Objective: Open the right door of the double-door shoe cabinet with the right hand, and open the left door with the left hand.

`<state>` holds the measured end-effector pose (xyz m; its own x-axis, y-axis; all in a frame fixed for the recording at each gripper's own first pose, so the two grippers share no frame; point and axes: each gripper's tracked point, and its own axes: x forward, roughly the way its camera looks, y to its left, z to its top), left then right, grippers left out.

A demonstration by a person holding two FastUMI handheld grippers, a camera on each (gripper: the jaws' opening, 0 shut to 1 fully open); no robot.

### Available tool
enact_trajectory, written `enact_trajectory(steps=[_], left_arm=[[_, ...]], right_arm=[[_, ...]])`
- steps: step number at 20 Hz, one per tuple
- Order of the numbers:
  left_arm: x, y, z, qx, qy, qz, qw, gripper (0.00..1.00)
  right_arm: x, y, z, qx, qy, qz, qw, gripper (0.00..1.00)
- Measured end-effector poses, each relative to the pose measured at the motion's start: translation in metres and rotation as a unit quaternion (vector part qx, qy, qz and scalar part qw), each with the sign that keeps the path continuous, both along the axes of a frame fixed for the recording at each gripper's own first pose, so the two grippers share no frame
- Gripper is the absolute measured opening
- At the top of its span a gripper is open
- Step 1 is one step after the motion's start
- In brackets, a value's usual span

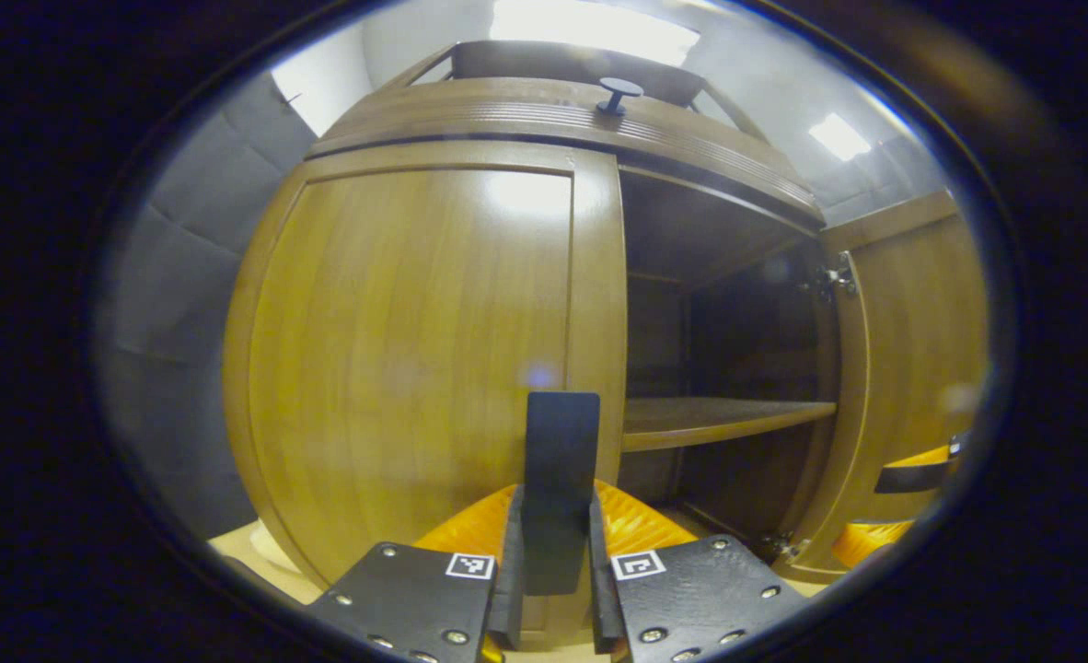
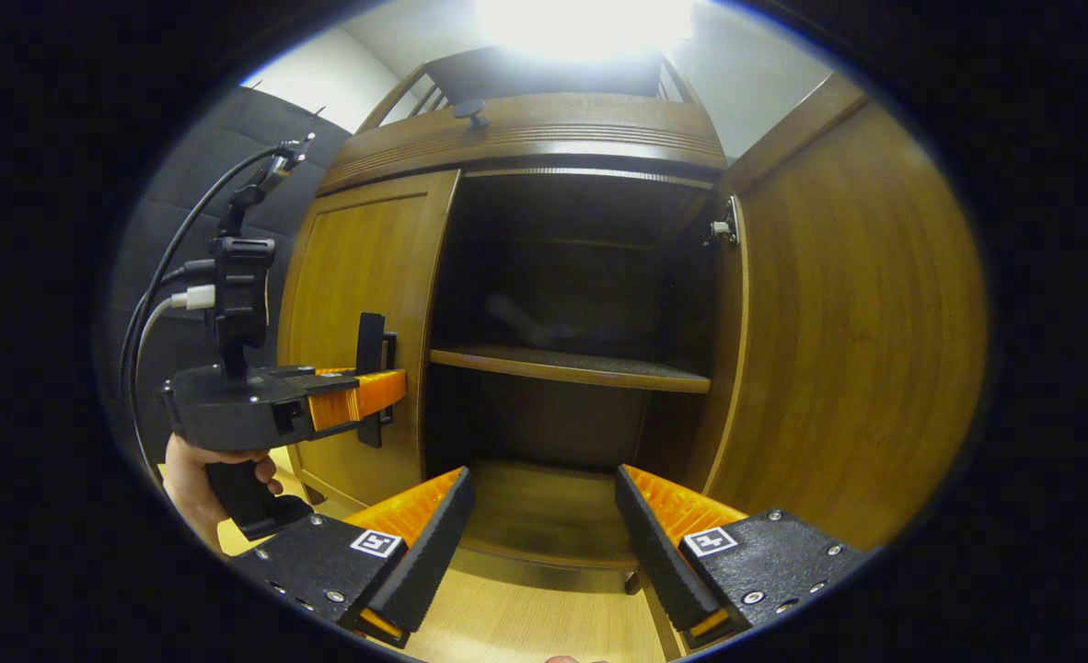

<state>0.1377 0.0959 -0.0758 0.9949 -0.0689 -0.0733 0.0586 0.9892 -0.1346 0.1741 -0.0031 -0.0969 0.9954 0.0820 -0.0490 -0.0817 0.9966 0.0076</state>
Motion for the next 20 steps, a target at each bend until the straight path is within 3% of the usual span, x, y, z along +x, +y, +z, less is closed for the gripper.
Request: enact_trajectory(steps=[5, 6, 7, 8, 9, 10, 11, 14, 20], left_arm=[[0.004, 0.003, -0.003, 0.011, -0.001, -0.002, 1.000, 0.32], [0.004, 0.003, -0.003, 0.017, 0.004, -0.008, 1.000, 0.26], [0.003, 0.002, -0.005, 0.008, 0.007, -0.011, 1.000, 0.26], [0.003, 0.001, -0.002, 0.002, 0.009, -0.014, 1.000, 0.33], [0.001, -0.002, -0.002, 0.005, 0.012, -0.018, 1.000, 0.26], [-0.002, -0.001, -0.002, 0.007, 0.015, -0.020, 1.000, 0.26], [-0.004, -0.001, -0.003, 0.006, 0.015, -0.021, 1.000, 0.12], [-0.012, -0.003, 0.000, 0.001, 0.017, -0.033, 0.999, 0.26], [-0.041, -0.003, 0.006, -0.010, 0.015, -0.053, 0.998, 0.26]], right_arm=[[-0.001, -0.003, 0.000, 0.012, 0.000, 0.001, 1.000, 0.95], [-0.001, -0.004, 0.001, 0.014, -0.001, 0.000, 1.000, 0.95], [-0.003, -0.006, 0.002, 0.018, -0.002, -0.002, 1.000, 0.95], [-0.005, -0.007, 0.004, 0.023, -0.004, -0.003, 1.000, 0.95], [-0.007, -0.007, 0.007, 0.027, -0.007, -0.002, 1.000, 0.95], [-0.009, -0.008, 0.009, 0.030, -0.010, -0.001, 0.999, 0.95], [-0.012, -0.010, 0.011, 0.032, -0.012, -0.003, 0.999, 0.95], [-0.018, -0.014, 0.013, 0.036, -0.013, -0.008, 0.999, 0.95], [-0.028, -0.008, 0.009, 0.036, -0.005, -0.004, 0.999, 0.96]])
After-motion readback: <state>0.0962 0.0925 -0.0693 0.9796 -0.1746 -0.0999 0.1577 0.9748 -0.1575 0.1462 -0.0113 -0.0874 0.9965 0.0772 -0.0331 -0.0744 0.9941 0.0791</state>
